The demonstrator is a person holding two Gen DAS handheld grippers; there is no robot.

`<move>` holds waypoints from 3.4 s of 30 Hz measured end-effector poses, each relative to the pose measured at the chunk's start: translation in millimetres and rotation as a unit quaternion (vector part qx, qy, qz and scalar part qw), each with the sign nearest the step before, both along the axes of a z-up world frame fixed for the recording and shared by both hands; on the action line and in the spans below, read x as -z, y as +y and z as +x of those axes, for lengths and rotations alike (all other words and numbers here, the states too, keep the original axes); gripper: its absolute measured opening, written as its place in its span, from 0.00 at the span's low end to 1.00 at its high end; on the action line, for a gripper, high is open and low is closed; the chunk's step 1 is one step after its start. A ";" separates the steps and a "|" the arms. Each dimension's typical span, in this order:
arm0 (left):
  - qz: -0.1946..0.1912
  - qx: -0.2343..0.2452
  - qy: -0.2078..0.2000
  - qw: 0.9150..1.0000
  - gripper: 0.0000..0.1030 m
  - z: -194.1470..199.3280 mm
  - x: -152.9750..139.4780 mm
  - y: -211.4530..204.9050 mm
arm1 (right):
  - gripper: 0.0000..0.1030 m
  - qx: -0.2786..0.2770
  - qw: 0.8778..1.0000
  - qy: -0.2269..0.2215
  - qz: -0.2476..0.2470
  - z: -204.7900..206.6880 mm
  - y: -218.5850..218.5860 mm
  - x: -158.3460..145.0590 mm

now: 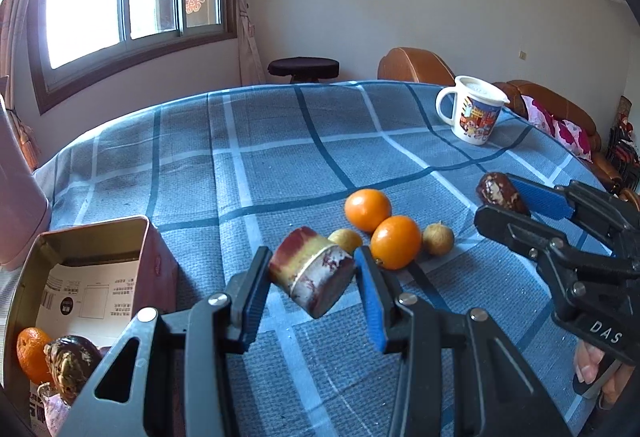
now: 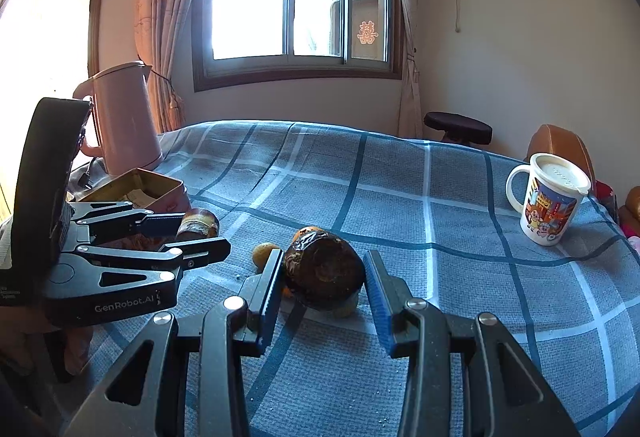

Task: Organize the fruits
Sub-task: 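Lift the jar and the dark brown fruit with both grippers off the table, then carry the jar and the dark brown fruit with both grippers over the tin box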

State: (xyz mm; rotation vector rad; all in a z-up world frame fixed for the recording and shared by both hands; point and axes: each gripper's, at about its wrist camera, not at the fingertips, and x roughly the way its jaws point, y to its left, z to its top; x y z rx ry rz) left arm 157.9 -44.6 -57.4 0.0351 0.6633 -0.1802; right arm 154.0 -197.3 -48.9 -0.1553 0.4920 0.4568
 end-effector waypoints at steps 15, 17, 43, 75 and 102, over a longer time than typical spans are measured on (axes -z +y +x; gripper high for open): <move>-0.009 -0.008 -0.036 0.999 0.43 -12.4 -7.5 3.9 | 0.41 -0.008 0.999 -0.036 0.020 -12.3 -6.6 -6.5; -0.008 -0.010 -0.042 0.999 0.43 -14.6 -8.6 4.0 | 0.41 -0.008 0.999 -0.038 0.022 -13.0 -6.8 -7.1; -0.005 -0.018 -0.099 0.995 0.43 -37.9 -18.4 3.1 | 0.41 -0.015 0.996 -0.071 0.042 -24.9 -12.2 -10.9; 0.007 -0.034 -0.166 0.986 0.43 -66.1 -28.0 3.8 | 0.41 -0.022 0.993 -0.106 0.052 -36.9 -17.0 -14.8; 0.004 -0.047 -0.162 0.986 0.43 -84.3 -27.5 26.3 | 0.41 -0.067 0.992 -0.109 0.024 -48.0 29.8 -12.3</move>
